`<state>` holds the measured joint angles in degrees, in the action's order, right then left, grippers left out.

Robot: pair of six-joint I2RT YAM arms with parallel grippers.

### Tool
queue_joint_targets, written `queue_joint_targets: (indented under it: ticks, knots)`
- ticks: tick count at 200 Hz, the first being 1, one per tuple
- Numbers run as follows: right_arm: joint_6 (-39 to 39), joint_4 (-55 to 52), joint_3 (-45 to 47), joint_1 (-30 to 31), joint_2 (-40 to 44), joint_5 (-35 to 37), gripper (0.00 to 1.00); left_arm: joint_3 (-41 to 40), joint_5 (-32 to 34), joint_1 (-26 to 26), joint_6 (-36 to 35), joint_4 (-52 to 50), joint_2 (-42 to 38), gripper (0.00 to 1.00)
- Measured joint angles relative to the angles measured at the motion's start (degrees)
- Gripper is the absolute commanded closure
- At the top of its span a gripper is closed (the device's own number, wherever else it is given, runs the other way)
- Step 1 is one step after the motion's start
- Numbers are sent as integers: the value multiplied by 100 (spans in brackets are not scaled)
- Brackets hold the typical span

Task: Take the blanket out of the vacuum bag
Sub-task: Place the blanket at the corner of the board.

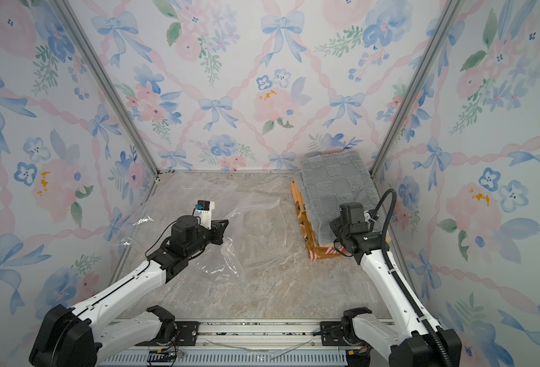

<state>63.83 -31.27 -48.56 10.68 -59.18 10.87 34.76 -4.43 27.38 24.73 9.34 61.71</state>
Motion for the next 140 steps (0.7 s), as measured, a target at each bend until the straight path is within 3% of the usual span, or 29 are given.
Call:
queue_joint_targets:
  ticks: [42,89,114,140]
  knots:
    - [-221,59,378,-2,785,-258,41,0,4,0,0,-2,-2,100]
    - [-614,-1034,262,-17,1355,-538,40,0,-22,4,0,68,109,100]
    - [-855,-1910,-326,-17,1344,-713,41,0,-42,11,0,87,168,100]
    - [-1215,-2638,-1738,-15,1019,-905,41,0,-42,15,0,85,168,100]
